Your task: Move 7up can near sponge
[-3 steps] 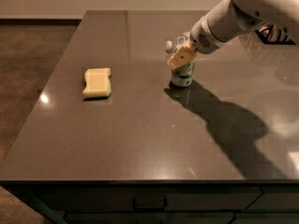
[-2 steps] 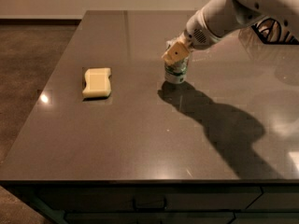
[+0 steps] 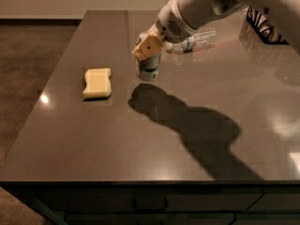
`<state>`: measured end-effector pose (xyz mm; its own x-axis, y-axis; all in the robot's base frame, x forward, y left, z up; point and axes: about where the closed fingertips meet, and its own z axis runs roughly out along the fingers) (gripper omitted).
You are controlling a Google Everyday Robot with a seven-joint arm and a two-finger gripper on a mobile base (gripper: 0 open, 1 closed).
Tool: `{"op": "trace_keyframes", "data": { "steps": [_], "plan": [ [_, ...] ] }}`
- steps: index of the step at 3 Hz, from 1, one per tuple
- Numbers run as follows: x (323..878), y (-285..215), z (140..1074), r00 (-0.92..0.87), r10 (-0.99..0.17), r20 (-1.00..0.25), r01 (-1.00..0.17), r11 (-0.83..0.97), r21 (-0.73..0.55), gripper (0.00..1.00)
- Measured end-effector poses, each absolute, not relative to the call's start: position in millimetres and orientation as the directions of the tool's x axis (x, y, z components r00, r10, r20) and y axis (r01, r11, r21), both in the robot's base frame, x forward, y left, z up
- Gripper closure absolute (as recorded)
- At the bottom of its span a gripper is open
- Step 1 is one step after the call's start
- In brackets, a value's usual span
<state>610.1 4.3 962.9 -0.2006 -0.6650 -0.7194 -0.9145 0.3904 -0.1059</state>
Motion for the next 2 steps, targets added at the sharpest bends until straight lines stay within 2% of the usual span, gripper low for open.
{"op": "trace_keyframes", "data": {
  "steps": [2],
  "plan": [
    [601, 62, 945, -0.136, -0.693, -0.708, -0.955, 0.283, -0.093, 1.0]
  ]
}}
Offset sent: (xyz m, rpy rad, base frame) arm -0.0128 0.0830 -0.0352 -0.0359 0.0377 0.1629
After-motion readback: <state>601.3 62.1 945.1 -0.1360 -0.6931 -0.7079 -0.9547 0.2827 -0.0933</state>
